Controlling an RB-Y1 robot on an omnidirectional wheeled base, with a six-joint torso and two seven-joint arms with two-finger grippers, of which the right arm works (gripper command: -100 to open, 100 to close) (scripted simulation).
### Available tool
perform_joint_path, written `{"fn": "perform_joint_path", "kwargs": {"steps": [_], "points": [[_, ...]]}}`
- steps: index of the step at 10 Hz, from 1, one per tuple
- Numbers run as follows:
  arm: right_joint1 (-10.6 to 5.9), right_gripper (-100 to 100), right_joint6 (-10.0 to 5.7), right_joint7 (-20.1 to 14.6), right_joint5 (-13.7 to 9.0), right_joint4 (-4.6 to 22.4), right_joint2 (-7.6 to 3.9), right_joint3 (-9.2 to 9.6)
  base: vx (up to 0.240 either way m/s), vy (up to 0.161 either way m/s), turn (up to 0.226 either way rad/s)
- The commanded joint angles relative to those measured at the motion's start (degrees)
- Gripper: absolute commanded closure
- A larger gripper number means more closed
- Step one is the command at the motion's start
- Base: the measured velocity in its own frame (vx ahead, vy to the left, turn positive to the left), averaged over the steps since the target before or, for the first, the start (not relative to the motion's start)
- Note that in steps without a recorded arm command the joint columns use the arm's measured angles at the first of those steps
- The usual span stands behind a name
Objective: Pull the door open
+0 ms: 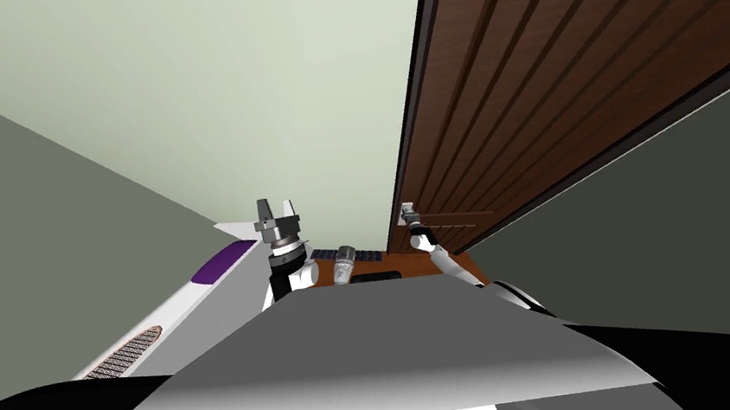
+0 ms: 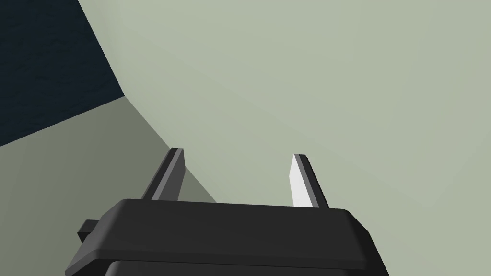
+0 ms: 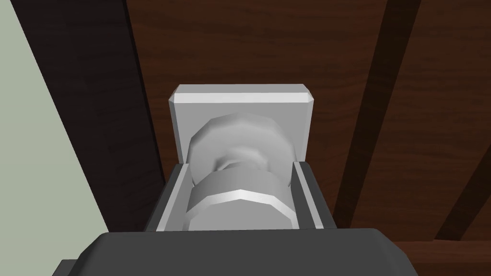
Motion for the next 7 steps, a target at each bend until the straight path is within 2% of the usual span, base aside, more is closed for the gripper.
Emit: {"fn": "perform_joint_path", "kwargs": {"steps": [1,3,7], "points": [[0.14,100,-0.19,-0.64,-0.09,0.0,-0.64,0.28,-0.088,-0.052,0.114],[0.31,100,-0.44,-1.47,-0.21,0.0,-1.46,0.63,-0.182,-0.05,0.122],[0.99,100,-1.39,-4.64,-0.66,0.0,-4.61,2.0,-0.201,-0.03,0.169]]}}
